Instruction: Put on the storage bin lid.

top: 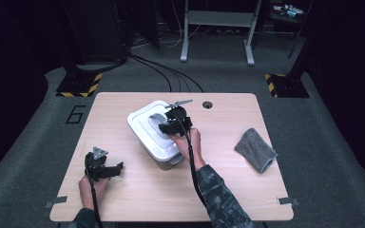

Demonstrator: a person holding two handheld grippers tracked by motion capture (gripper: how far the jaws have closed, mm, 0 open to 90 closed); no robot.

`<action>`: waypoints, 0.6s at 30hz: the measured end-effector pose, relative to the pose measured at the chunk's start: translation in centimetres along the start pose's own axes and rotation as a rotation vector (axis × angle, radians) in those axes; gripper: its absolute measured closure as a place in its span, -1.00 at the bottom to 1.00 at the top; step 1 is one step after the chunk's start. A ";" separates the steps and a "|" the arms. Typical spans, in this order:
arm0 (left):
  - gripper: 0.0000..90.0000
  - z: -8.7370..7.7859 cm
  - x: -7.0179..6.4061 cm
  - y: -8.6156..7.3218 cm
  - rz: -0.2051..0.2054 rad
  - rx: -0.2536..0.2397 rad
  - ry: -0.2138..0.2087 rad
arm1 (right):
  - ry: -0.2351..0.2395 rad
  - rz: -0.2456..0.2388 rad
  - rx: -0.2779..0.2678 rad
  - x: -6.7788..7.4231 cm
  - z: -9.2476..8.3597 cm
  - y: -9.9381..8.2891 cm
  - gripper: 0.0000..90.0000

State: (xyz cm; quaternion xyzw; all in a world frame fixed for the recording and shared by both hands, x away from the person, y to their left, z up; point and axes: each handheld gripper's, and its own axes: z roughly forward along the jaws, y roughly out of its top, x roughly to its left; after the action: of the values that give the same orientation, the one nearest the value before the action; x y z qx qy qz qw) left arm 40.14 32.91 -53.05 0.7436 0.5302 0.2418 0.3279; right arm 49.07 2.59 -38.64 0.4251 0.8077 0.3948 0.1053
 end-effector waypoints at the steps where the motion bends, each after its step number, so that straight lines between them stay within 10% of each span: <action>1: -0.76 0.0 0.0 0.0 0.000 0.000 -0.001 | 0.002 0.008 0.003 -0.1 -0.1 0.0 0.20; 18: -0.76 0.0 0.0 0.0 0.000 -0.001 0.002 | -0.018 -0.082 -0.061 -1.1 -3.7 -0.1 -0.78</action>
State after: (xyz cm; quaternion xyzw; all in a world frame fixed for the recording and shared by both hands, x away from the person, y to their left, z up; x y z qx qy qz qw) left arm 40.14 32.92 -53.05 0.7431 0.5306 0.2429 0.3276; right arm 47.78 -0.33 -36.42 0.3918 0.8111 0.4107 0.1414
